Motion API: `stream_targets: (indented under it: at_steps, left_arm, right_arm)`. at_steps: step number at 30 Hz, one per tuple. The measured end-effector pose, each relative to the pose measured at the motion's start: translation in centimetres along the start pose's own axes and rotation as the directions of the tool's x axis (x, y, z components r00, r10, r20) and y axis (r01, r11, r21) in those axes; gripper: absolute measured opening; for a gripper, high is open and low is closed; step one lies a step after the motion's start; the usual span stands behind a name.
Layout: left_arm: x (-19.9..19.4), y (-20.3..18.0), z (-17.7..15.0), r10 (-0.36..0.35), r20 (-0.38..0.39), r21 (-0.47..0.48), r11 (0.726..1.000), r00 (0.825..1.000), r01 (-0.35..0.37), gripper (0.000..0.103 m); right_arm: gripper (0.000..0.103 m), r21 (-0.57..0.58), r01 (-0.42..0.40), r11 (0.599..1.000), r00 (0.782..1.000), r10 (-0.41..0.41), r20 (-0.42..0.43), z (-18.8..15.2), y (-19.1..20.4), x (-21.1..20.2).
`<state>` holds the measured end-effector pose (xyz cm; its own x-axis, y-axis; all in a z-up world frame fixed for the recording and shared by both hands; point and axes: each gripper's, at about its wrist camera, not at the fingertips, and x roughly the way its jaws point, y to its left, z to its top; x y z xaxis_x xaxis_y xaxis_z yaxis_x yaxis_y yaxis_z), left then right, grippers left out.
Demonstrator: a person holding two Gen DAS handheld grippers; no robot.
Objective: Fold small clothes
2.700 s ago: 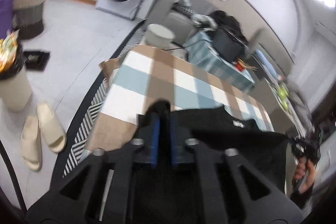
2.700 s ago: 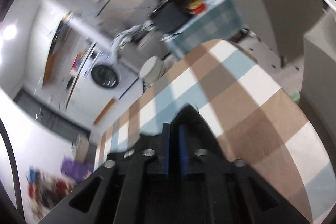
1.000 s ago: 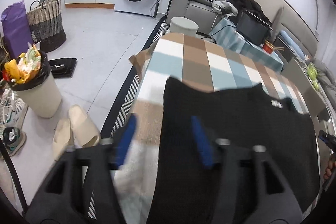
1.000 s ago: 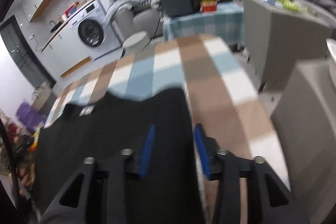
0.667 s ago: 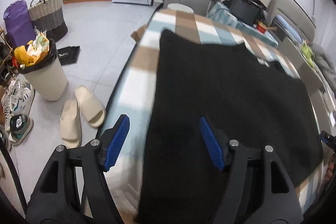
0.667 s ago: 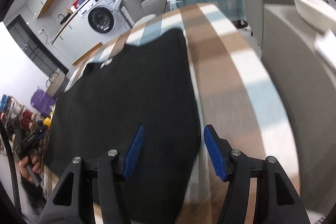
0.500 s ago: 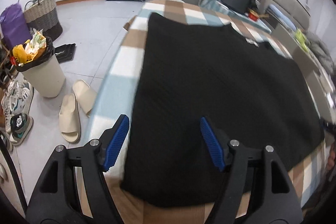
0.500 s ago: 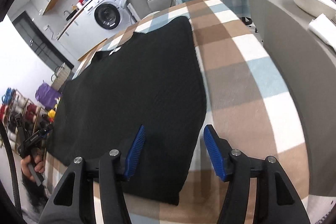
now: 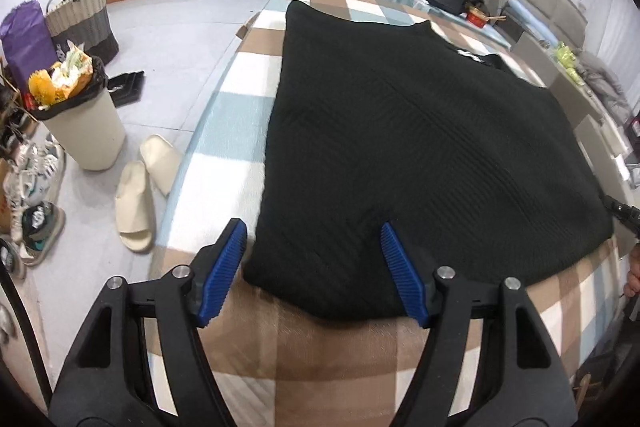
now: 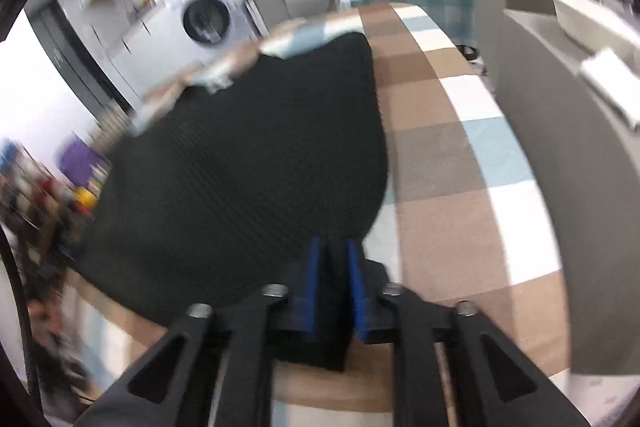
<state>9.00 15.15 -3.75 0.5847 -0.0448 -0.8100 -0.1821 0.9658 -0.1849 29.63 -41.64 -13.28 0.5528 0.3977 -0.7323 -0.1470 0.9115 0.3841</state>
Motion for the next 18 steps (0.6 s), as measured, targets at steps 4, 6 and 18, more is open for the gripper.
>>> stream_targets:
  at_steps: [4, 6, 18]
  left_arm:
    - [-0.3, 0.0, -0.4, -0.049, 0.006, 0.005, 0.999, 0.999, 0.049, 0.019]
    - [-0.7, -0.1, -0.5, -0.047, 0.022, 0.004, 0.999, 0.999, 0.047, 0.017]
    - [-3.7, 1.1, -3.0, 0.064, 0.029, -0.059, 0.996, 0.998, -0.062, 0.046]
  right_arm:
    - [0.031, -0.006, 0.017, 1.0, 1.0, -0.017, -0.01, -0.5, 0.2, 0.4]
    - [0.018, -0.041, 0.018, 0.999, 1.0, -0.018, -0.002, -0.7, 0.9, 0.4]
    - [0.026, -0.07, 0.155, 0.985, 0.987, -0.151, 0.052, -1.4, 2.3, -2.3]
